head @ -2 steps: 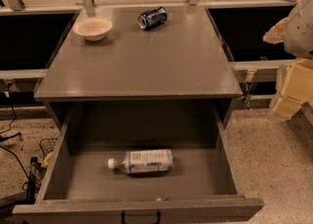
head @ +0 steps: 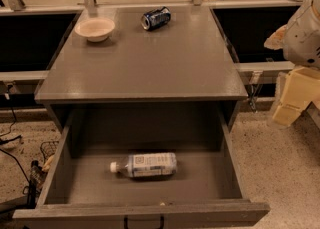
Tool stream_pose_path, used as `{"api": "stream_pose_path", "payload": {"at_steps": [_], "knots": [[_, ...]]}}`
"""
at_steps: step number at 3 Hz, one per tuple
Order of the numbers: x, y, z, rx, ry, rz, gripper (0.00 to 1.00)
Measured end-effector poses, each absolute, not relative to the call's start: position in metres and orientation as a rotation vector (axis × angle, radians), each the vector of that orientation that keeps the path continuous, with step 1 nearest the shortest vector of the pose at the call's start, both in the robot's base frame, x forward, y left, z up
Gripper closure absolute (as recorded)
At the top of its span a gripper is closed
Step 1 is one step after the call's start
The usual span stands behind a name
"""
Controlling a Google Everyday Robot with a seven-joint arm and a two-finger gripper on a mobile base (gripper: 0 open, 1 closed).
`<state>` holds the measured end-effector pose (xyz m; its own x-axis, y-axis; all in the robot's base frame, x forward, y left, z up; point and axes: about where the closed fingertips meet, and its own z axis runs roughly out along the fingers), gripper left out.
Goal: Pick blue plastic bottle from top drawer and place on counter
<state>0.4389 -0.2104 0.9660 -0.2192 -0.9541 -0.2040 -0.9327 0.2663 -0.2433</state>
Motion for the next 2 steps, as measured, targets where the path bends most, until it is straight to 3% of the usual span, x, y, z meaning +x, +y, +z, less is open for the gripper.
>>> {"api": "stream_pose_path", "payload": {"at_steps": [2], "knots": [[0.453,-0.186,0.909,-1.798,2.241,-0.041,0.00]]}}
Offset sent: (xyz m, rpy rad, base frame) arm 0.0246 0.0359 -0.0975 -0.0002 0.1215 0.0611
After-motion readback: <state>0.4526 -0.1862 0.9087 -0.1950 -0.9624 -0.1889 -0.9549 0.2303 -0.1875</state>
